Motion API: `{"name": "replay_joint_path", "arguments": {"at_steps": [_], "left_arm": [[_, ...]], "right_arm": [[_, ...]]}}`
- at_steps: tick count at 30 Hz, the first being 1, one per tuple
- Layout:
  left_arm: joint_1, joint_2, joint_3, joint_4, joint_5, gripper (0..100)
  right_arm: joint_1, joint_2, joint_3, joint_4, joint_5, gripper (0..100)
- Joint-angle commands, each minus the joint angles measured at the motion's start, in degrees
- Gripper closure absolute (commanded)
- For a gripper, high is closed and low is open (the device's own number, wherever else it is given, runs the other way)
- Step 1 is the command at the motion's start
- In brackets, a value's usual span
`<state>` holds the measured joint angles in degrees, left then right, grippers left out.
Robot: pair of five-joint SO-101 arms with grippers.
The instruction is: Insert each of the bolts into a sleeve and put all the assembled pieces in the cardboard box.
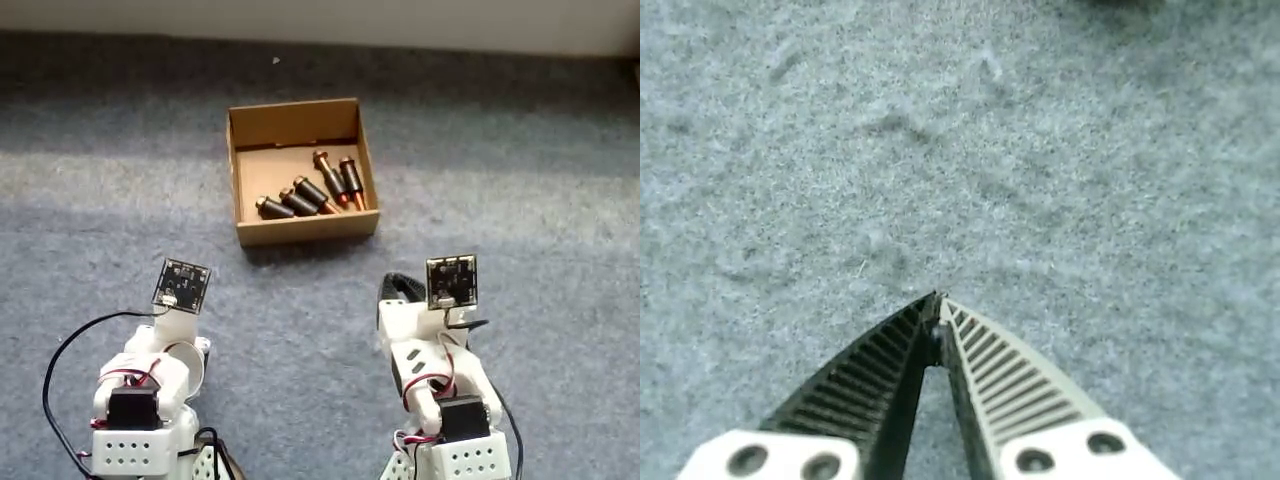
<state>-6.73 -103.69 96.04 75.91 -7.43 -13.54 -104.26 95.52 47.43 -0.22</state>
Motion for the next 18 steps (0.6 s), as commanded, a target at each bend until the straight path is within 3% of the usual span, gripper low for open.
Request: {"name": "replay_joint_path", "arguments": {"at_steps": [1,8,18], "left_arm": [[-0.5,-0.5,0.9,0.3,-0.4,99],[-0.5,-0.5,0.9,0.3,-0.4,99],[-0.5,-0.5,0.9,0.3,-0.4,99]], "right_arm": [[0.5,-0.9,2.0,2.5,-0.5,98.4],[1.2,-0.7,6.8,3.8,-0.4,98.2],[11.8,-0.5,6.9,10.4,-0.3,98.2]]}}
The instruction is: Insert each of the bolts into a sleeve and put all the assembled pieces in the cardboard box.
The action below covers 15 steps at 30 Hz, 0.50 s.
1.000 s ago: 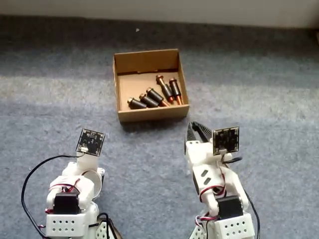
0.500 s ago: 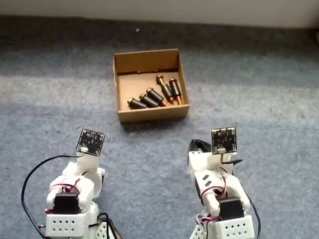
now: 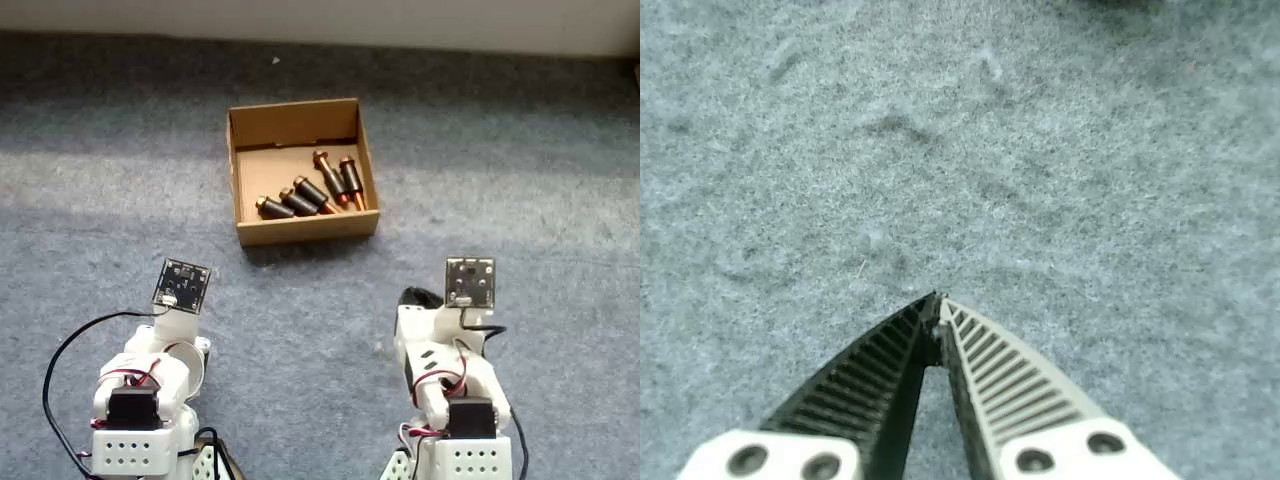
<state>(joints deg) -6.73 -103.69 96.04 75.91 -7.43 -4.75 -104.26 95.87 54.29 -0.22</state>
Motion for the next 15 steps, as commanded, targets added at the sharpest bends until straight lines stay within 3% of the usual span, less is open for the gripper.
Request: {"name": "replay_joint_path", "arguments": {"at_steps": [1,5,15], "left_arm": [[-0.5,-0.5,0.9,0.3,-0.4,99],[-0.5,-0.5,0.9,0.3,-0.4,99],[-0.5,-0.5,0.9,0.3,-0.4,99]], "right_arm": [[3.6,-0.5,6.5,5.8,-0.3,98.2],[3.8,-0.8,6.5,17.4,-0.3,98.2],[3.8,-0.7,6.5,17.0,-0.3,98.2]]}}
